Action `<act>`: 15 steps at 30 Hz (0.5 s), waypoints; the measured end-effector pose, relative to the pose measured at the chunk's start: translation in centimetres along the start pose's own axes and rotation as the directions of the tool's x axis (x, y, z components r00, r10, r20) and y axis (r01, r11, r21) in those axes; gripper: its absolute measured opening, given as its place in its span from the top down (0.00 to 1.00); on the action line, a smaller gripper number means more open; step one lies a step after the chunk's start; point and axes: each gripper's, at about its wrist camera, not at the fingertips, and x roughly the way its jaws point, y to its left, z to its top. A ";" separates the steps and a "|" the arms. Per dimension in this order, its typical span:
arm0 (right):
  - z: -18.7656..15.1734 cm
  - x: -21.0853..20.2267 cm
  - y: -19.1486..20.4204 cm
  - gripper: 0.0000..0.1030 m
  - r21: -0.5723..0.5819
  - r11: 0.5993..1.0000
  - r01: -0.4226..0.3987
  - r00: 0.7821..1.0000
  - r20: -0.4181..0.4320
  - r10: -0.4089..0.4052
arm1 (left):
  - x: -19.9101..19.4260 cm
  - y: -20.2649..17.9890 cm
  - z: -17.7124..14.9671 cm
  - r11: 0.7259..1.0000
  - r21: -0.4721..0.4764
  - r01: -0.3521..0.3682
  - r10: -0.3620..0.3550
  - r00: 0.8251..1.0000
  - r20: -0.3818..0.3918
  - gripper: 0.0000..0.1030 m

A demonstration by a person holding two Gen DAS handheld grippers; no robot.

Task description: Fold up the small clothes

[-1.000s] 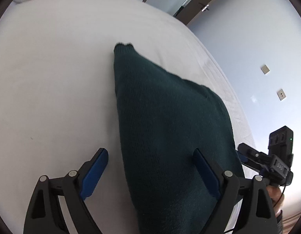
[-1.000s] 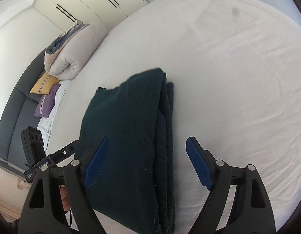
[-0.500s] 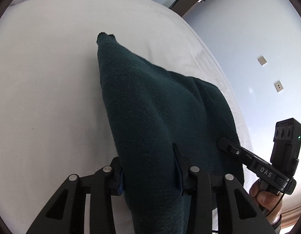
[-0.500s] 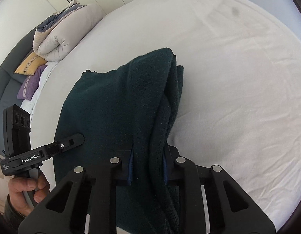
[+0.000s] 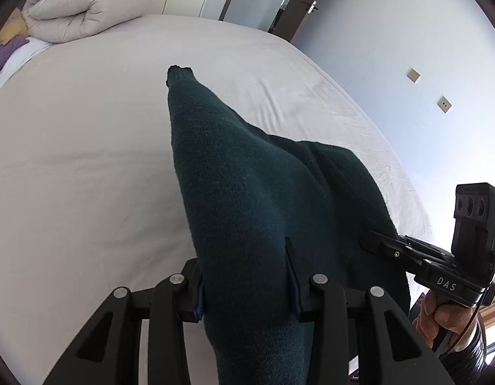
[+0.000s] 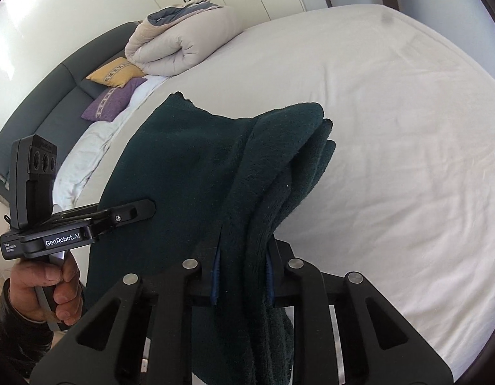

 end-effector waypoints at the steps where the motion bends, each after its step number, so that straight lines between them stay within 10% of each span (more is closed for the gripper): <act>1: -1.0 0.4 0.4 0.81 0.016 1.000 -0.014 1.000 -0.007 0.014 | -0.4 0.6 -0.6 1.000 -0.013 -0.007 0.007 1.000 0.002 0.61; 9: -6.4 3.6 4.1 0.81 0.036 0.997 -0.071 0.995 -0.060 0.074 | -0.8 4.1 -5.4 0.997 -0.043 -0.060 0.060 0.998 -0.006 0.60; 15: -10.7 7.0 0.2 0.71 0.198 0.975 -0.097 0.988 -0.097 0.118 | 0.9 7.2 -7.6 0.989 -0.142 -0.040 0.041 0.999 0.005 0.37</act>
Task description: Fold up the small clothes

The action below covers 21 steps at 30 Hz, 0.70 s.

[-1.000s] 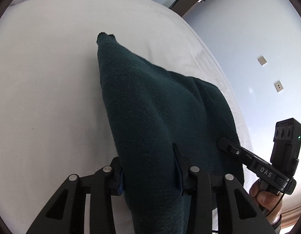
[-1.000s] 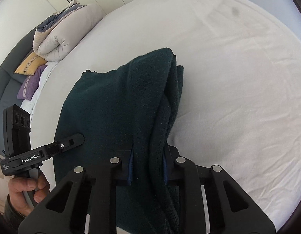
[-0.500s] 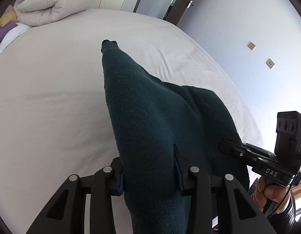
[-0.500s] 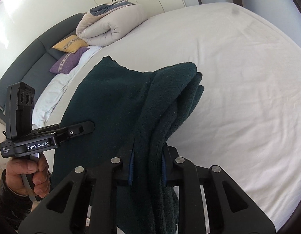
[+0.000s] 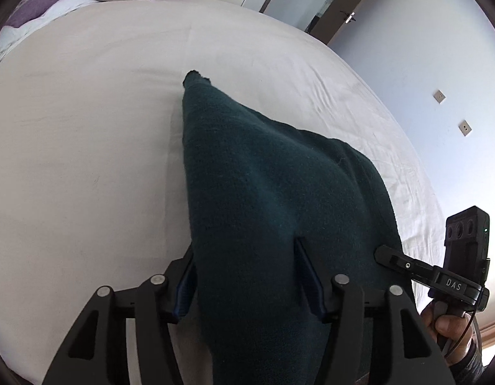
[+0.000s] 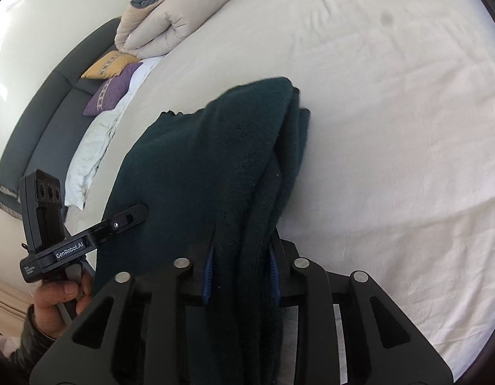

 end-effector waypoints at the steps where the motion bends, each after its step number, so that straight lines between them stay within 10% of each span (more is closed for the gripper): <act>1: -0.2 0.3 -1.1 0.63 0.043 0.998 -0.035 0.999 -0.001 0.035 | -0.2 0.0 -0.2 1.000 0.000 -0.009 0.009 1.000 0.008 0.34; 9: -0.6 -3.0 -3.6 0.50 0.109 0.994 -0.015 0.996 0.091 0.005 | -4.4 -1.7 -1.5 0.996 0.021 -0.090 0.086 0.989 0.118 0.30; 12: -0.7 -5.8 -4.4 0.50 0.125 0.992 0.032 0.989 0.137 -0.050 | -7.3 -3.2 -2.3 0.984 0.045 -0.172 0.157 0.959 0.234 0.16; 15: -1.4 -9.5 -4.1 0.50 0.107 0.990 0.096 0.971 0.209 -0.116 | -10.9 -5.4 -3.4 0.946 0.094 -0.311 0.252 0.883 0.396 0.00; 17: -1.9 -12.0 -2.9 0.50 0.067 0.987 0.146 0.947 0.280 -0.159 | -14.1 -7.1 -4.2 0.917 0.098 -0.387 0.279 0.797 0.535 0.00; 21: -2.8 -18.2 2.2 0.44 -0.059 0.953 0.297 0.828 0.512 -0.226 | -19.8 -10.2 -5.2 0.870 0.073 -0.487 0.292 0.629 0.721 0.00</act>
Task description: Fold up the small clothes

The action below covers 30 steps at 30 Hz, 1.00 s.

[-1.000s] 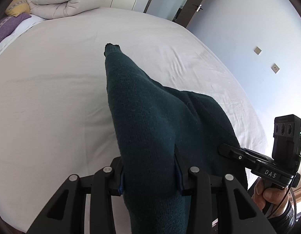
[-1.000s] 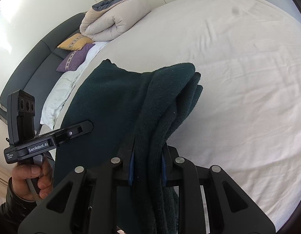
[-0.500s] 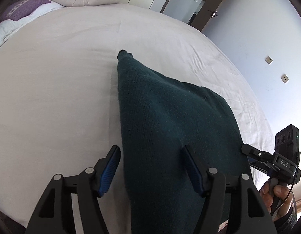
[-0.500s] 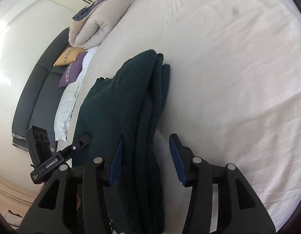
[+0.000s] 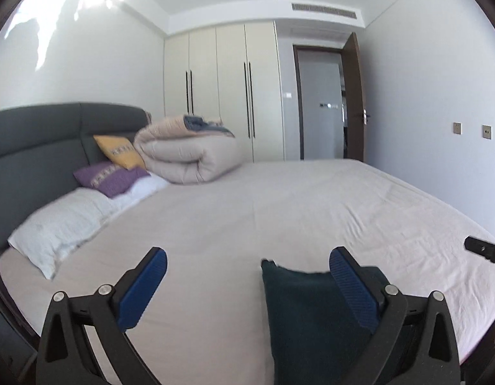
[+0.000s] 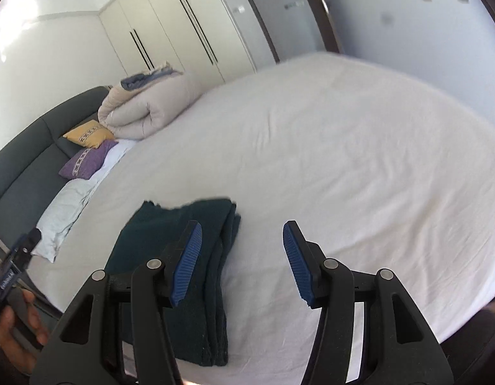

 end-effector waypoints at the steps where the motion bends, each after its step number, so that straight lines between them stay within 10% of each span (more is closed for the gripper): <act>1: 0.8 -1.7 0.8 0.28 -0.034 0.999 0.020 0.997 0.074 -0.017 | -0.8 0.0 0.8 1.000 0.005 -0.016 0.016 1.000 0.021 0.00; 3: 2.0 -5.7 2.5 0.03 -0.074 0.996 0.054 0.963 0.266 -0.033 | -2.3 0.0 2.2 0.999 0.004 -0.038 0.037 0.998 0.044 0.00; 6: 2.6 -11.6 4.8 0.00 -0.144 0.984 0.108 0.849 0.528 -0.016 | -4.4 -0.3 3.5 0.993 -0.012 -0.115 0.116 0.989 0.087 0.00; 8: 3.5 -13.8 6.3 0.00 -0.192 0.970 0.150 0.816 0.578 -0.012 | -4.9 -0.4 3.8 0.988 0.029 -0.153 0.151 0.986 0.066 0.00; 11: 4.5 -15.6 7.0 0.00 -0.221 0.965 0.141 0.837 0.548 0.003 | -4.7 -0.7 3.4 0.990 0.049 -0.131 0.130 0.991 0.012 0.00; 18: 3.2 -13.2 6.4 0.00 -0.203 0.977 0.065 0.975 0.220 -0.019 | -1.0 -1.1 -1.5 1.000 -0.016 -0.026 0.021 0.960 -0.278 0.00; 24: -0.9 -8.6 5.4 0.00 -0.161 0.973 0.164 0.986 0.043 -0.159 | 1.1 -2.1 -5.9 0.997 -0.072 0.018 -0.049 0.892 -0.449 0.00; 30: -2.9 -2.8 5.3 0.00 -0.168 0.963 0.208 0.968 -0.105 -0.228 | 1.4 -2.0 -6.0 0.998 -0.067 0.021 -0.050 0.882 -0.468 0.00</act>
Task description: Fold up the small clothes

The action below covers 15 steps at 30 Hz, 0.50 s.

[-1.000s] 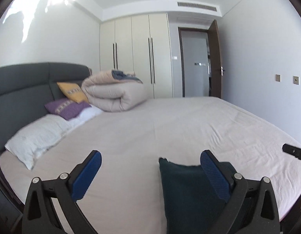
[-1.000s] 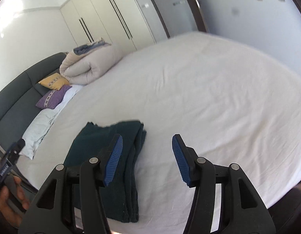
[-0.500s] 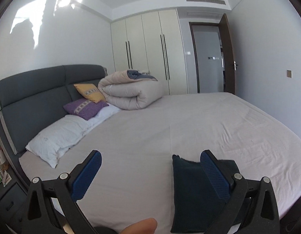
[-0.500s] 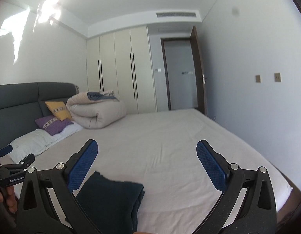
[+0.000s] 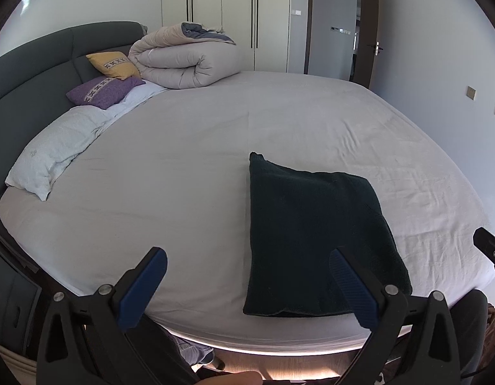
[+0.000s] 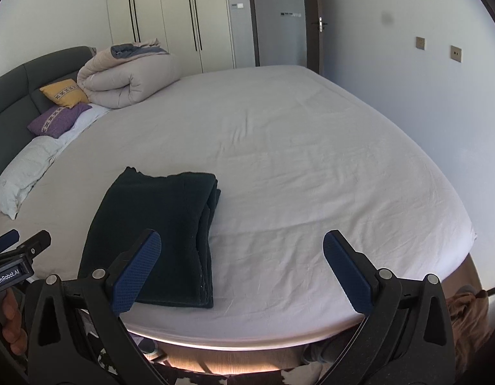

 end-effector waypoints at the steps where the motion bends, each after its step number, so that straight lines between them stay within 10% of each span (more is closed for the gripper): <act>1: -0.3 0.4 0.3 0.00 -0.003 1.000 -0.004 1.000 -0.013 0.004 | 0.1 0.0 0.0 1.000 0.004 0.000 0.000 1.000 -0.006 0.00; 15: -1.3 0.0 2.7 0.00 -0.090 0.996 -0.027 0.999 -0.040 0.024 | 0.6 -0.4 -0.3 1.000 0.006 0.019 -0.019 0.999 -0.036 0.00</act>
